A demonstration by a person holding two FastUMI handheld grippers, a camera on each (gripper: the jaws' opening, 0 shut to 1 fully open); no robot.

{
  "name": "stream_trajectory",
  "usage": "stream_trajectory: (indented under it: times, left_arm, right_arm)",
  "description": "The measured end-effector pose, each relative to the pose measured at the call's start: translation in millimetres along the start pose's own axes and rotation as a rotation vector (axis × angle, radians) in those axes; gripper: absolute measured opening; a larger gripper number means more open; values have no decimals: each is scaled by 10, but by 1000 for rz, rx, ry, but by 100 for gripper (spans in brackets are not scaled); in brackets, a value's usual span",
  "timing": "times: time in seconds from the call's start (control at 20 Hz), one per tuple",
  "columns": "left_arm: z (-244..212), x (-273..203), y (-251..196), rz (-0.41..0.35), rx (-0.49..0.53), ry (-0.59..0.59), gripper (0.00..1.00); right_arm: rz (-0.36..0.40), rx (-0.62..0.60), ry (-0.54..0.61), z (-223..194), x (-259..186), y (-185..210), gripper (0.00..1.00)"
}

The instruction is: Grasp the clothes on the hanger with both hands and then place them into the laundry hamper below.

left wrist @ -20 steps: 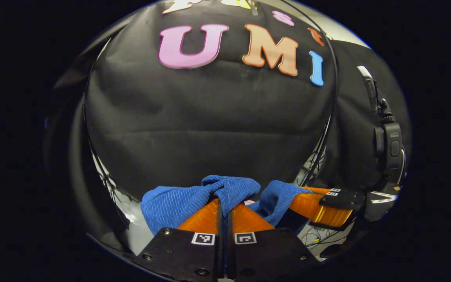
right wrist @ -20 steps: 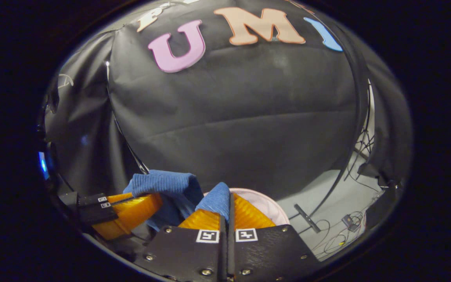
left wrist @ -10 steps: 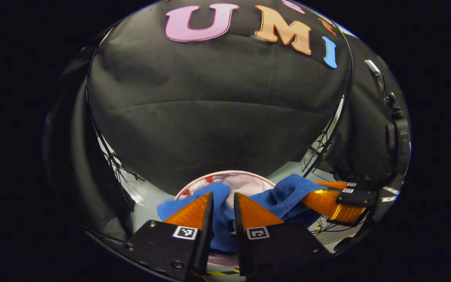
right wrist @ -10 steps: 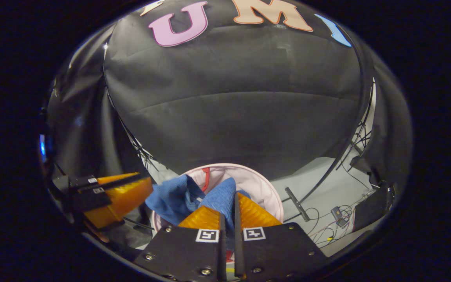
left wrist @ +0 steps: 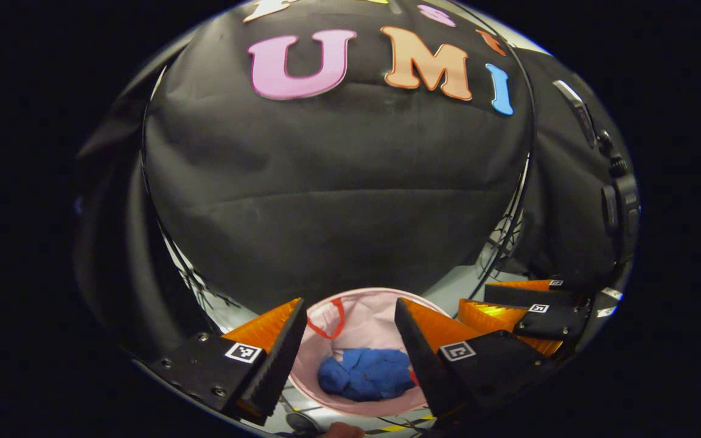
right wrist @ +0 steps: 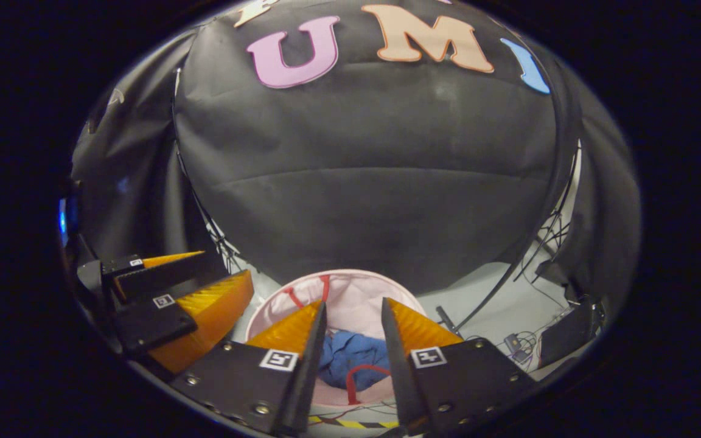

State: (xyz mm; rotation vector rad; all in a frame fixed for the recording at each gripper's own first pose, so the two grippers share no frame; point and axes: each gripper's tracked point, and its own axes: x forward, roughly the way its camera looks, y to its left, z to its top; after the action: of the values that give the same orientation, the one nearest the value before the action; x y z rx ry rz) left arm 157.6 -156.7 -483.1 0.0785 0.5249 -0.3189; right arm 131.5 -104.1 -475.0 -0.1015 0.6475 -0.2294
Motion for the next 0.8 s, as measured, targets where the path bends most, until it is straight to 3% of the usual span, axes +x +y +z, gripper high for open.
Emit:
stream_trajectory:
  times: [0.05,0.1,0.15,0.25,0.3,0.6,0.8]
  left_arm:
    - [119,-73,2,-3,-1,-29,96]
    - [195,-156,-2,-13,-12,-55,97]
    - [270,-220,14,-18,-21,-65,97]
    - [400,-351,107,-5,-31,-96,96]
    - [456,-439,157,9,-37,-109,96]
    - [798,-1109,213,44,-22,-223,95]
    - [988,-1585,230,108,15,-254,95]
  right_arm:
    - [-10,-1,-23,90,-50,-1,63]
    - [-19,-6,-50,151,-157,-11,73]
    - [-43,-3,-85,258,-256,-46,73]
    - [-71,17,-152,432,-466,-84,94]
    - [-68,24,-182,514,-532,-66,100]
    - [-90,20,-277,896,-1303,-118,95]
    - [-99,33,-322,1028,-1917,-177,100]
